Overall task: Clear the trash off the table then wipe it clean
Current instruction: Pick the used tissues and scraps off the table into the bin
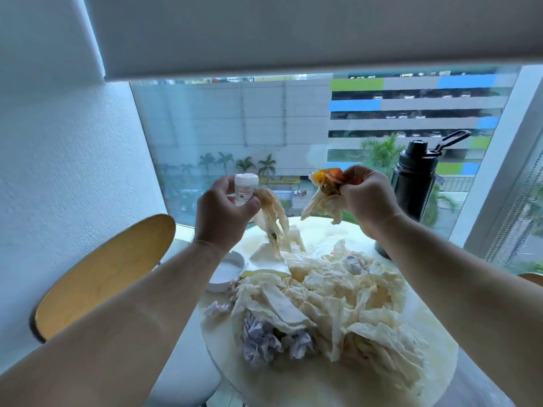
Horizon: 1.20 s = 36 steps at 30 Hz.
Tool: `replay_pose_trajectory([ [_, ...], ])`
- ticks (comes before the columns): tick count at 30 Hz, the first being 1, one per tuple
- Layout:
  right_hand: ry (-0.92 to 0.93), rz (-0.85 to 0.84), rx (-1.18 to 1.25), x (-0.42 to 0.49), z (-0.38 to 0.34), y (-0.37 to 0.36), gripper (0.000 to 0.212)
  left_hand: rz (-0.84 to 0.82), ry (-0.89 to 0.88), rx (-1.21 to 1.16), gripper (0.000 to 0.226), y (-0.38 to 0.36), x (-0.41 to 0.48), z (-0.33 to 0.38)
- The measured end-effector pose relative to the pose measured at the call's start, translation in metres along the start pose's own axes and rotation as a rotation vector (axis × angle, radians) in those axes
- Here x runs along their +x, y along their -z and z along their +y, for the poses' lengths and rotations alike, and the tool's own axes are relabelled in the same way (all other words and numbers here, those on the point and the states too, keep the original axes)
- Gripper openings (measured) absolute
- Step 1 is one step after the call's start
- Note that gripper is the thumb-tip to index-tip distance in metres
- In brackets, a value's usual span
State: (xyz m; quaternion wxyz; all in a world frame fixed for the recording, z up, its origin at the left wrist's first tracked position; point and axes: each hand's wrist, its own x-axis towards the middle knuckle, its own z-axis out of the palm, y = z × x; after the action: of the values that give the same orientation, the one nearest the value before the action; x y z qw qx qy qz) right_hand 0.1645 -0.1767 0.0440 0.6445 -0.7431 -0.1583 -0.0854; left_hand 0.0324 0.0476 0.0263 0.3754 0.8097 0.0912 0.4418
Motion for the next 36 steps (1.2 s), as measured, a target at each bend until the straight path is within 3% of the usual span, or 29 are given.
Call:
replay_pose_trajectory([
  [10,-0.024,-0.117,0.108,-0.041,-0.037,-0.075,0.046,0.16,0.055,0.097,0.038,0.094,-0.008,-0.019],
  [13,-0.016,-0.157,0.087,-0.066,-0.05,-0.111,0.048,0.163,0.097,0.115,0.037,0.133,-0.017,-0.033],
  [17,-0.026,-0.241,0.101,-0.105,-0.057,-0.168,0.032,0.145,0.178,0.131,0.043,0.19,-0.037,-0.056],
  [24,-0.088,-0.367,0.073,-0.187,-0.053,-0.268,0.032,0.078,0.319,0.183,0.048,0.268,-0.087,-0.118],
  [27,-0.138,-0.399,0.029,-0.223,-0.041,-0.296,0.035,0.039,0.395,0.188,0.041,0.282,-0.112,-0.147],
  [31,-0.186,-0.483,-0.05,-0.26,-0.009,-0.317,0.036,0.005,0.52,0.189,0.056,0.285,-0.144,-0.18],
  [36,-0.25,-0.544,-0.199,-0.285,0.052,-0.326,0.037,-0.003,0.715,0.204,0.034,0.268,-0.186,-0.22],
])
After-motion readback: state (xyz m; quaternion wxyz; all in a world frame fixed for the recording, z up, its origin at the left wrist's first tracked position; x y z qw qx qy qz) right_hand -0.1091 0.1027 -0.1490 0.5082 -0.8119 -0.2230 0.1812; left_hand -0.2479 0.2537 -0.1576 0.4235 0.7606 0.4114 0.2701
